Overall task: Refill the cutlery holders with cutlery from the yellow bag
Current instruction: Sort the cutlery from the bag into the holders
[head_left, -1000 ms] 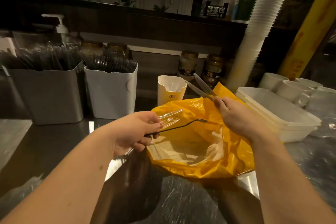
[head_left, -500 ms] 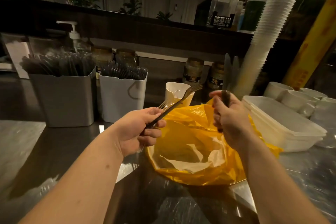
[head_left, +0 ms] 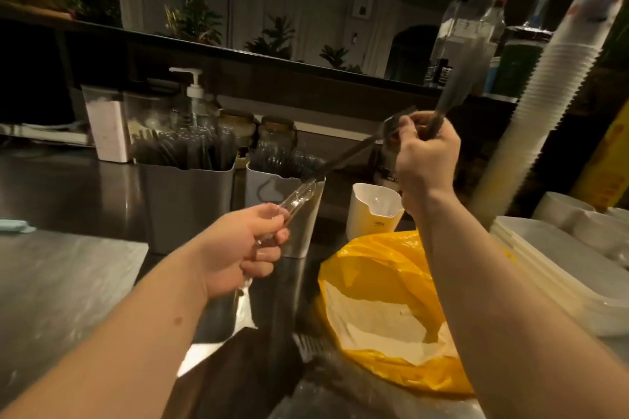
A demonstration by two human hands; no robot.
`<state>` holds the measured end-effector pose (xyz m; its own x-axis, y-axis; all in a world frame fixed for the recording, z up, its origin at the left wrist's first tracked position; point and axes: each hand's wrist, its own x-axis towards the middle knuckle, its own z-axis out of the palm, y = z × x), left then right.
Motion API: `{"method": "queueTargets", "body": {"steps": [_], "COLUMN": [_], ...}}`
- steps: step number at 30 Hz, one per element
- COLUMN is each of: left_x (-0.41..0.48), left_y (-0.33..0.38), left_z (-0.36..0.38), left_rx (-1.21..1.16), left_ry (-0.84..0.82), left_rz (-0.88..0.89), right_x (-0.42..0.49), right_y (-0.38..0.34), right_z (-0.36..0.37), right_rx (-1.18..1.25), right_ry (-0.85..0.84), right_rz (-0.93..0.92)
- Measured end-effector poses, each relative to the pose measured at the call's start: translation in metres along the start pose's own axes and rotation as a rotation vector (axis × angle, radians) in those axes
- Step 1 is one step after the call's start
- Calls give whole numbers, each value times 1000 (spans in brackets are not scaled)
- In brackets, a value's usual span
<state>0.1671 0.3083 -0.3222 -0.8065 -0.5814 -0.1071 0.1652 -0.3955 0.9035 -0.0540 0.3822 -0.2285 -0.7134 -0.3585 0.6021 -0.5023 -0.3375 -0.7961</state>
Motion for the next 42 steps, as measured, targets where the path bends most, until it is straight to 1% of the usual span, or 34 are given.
{"method": "queueTargets", "body": {"steps": [3, 6, 8, 10, 13, 15, 16, 19, 21, 22, 23, 25, 26, 28, 30, 31, 33, 35, 39, 42], "left_x": [-16, -30, -33, -32, -31, -33, -35, -37, -38, -38, -39, -40, -41, -43, -44, -45, -45, -46, -49, -50], "left_y": [24, 31, 23, 13, 9, 12, 14, 14, 15, 15, 15, 17, 19, 22, 24, 24, 24, 24, 24, 23], "left_z": [-32, -58, -68, -72, -72, -70, -70, -69, -68, -68, -68, -67, -67, -67, -65, -64, -63, -62, -58, -57], "left_rx": [64, 105, 55, 14, 43, 15, 0, -24, -36, -48, -66, -96, -100, -94, -86, -82, -82, -82, -86, -14], "left_ry": [-36, -20, -12, -1, 50, 73, 86, 116, 133, 143, 157, 202, 230, 272, 283, 286, 283, 270, 268, 303], "left_rz": [49, 87, 89, 92, 140, 203, 230, 272, 275, 281, 295, 350, 391, 466, 498, 501, 501, 505, 474, 438], "right_x": [5, 7, 5, 1, -11, -22, -27, -34, -34, -33, -33, -35, -37, -46, -50, -52, -55, -57, -66, -73], "right_y": [-7, -11, -9, -3, 8, 16, 18, 14, 4, -3, -9, -24, -33, -48, -56, -58, -59, -56, -44, -39], "right_z": [26, 42, 49, 56, 66, 73, 78, 83, 82, 81, 81, 84, 89, 106, 126, 137, 158, 176, 194, 197], "right_rx": [-79, -166, -252, -325, -422, -527, -607, -845, -878, -832, -735, -422, -226, 146, 400, 474, 522, 505, 347, 168], "right_ry": [81, 135, 85, -6, -216, -362, -417, -554, -648, -654, -612, -471, -442, -466, -454, -429, -372, -347, -430, -489], "right_rz": [-228, -415, -510, -551, -581, -544, -488, -218, -143, -146, -159, -124, -48, 165, 317, 356, 398, 422, 383, 368]}}
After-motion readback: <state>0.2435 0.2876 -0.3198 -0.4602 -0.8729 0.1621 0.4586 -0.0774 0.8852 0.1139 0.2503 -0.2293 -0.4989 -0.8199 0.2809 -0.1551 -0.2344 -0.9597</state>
